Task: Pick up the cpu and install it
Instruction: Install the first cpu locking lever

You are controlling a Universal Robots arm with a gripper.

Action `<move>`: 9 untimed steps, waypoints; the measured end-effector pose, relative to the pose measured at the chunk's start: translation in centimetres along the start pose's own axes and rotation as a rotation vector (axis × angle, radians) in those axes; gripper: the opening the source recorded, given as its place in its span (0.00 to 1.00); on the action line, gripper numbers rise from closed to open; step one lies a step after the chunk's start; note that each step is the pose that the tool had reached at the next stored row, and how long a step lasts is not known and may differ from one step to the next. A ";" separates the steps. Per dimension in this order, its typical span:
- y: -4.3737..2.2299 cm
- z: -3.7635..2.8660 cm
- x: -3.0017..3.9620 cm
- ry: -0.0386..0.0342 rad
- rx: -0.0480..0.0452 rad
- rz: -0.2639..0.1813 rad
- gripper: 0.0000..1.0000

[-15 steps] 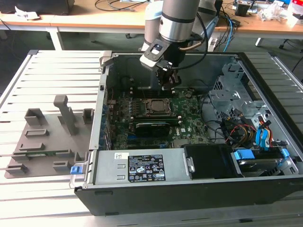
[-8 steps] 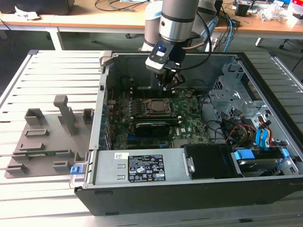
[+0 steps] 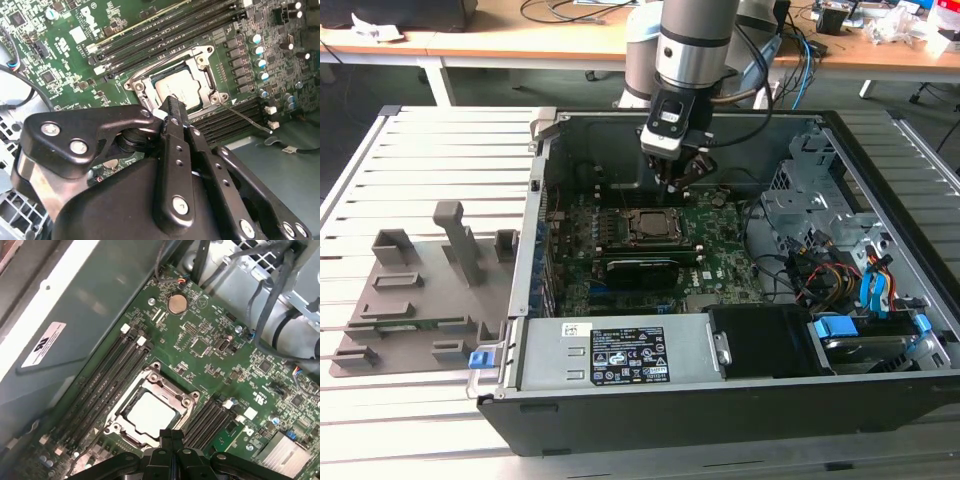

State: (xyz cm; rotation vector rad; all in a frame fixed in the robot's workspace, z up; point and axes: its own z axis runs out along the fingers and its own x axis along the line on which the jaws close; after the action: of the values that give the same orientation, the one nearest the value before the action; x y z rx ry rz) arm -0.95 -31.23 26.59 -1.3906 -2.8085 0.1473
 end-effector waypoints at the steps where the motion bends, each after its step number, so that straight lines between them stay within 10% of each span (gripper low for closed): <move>1: 0.00 0.00 0.00 -0.0011 -0.0005 -0.013 0.11; 9: 0.00 0.00 0.00 -0.0101 -0.0045 -0.117 0.11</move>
State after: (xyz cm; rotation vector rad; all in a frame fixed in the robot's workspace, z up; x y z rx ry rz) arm -0.95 -31.23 26.59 -1.2250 -2.8906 0.1476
